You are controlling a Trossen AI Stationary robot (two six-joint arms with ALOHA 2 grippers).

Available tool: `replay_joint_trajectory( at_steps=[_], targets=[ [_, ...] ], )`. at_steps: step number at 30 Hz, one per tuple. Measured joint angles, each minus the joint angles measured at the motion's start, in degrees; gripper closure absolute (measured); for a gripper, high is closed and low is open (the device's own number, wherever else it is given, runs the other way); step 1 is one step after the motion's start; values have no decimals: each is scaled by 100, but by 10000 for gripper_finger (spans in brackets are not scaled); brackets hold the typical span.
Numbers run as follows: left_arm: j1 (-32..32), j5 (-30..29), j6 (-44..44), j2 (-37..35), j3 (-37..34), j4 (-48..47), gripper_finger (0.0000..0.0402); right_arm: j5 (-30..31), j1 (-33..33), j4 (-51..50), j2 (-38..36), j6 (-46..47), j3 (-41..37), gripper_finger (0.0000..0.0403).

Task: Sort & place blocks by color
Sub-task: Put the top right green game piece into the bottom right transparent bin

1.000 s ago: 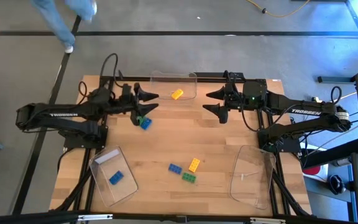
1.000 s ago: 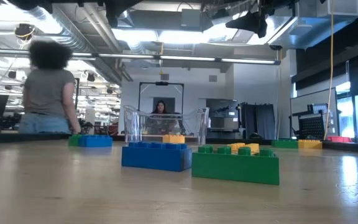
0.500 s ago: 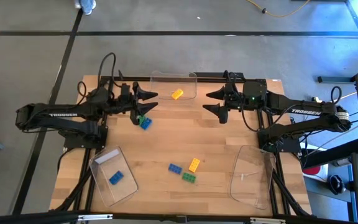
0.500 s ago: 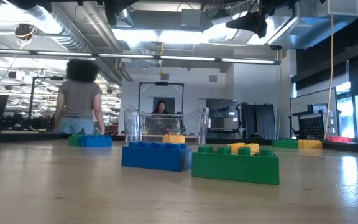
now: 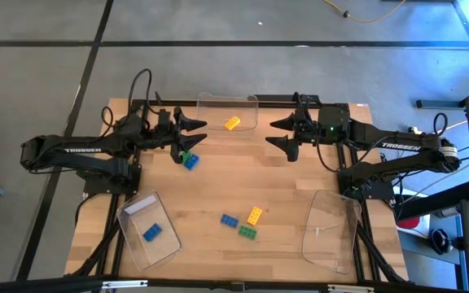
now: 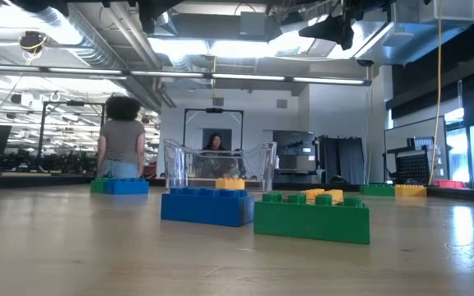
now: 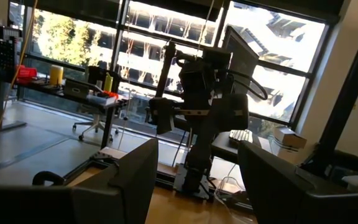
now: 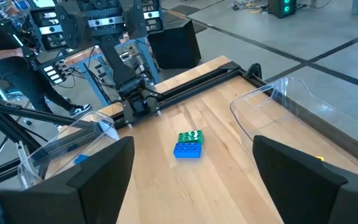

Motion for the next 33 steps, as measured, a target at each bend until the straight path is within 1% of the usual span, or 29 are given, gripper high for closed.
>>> replay_joint_trajectory(
  at_steps=[2, 4, 6, 9, 11, 16, 19, 21, 24, 26, 29, 32, 33],
  targets=[
    [0, 0, -33, 1, 0, 0, 188, 293, 4, -91, -1, 170, 1, 72],
    [2, 0, -34, 1, 2, 0, 188, 852, -61, -372, 0, 483, 2, 72],
    [2, 0, -35, 1, 2, 0, 188, 1237, -238, -767, -2, 844, 2, 72],
    [2, 0, -44, 1, 2, 0, 188, 1483, -707, -1579, 48, 1697, 2, 72],
    [2, 0, -47, 4, 2, -2, 188, 1536, -1062, -2242, 188, 2047, 2, 72],
    [2, -2, -52, 4, 2, 0, 188, 1680, -1822, -3346, 891, 2167, 2, 72],
    [2, -2, -57, 4, 2, 0, 188, 2099, -2096, -3598, 1420, 2079, 2, 81],
    [2, -2, -57, 4, 2, 0, 188, 2319, -2229, -3690, 1770, 2076, 2, 97],
    [2, -4, -59, 4, 2, 2, 188, 2494, -2337, -3804, 2206, 1960, 0, 139],
    [2, -6, -59, 4, 2, 4, 188, 2576, -2365, -3748, 2403, 1910, -125, 180],
    [2, -70, -61, 4, 2, 20, 188, 2455, -2412, -3369, 2427, 2065, -648, 260],
    [2, -153, -61, 4, 5, 76, 188, 2307, -2411, -2658, 2101, 2331, -1297, 354],
    [2, -153, -61, 4, 7, 105, 188, 2253, -2411, -2406, 1950, 2384, -1477, 377]
  ],
)
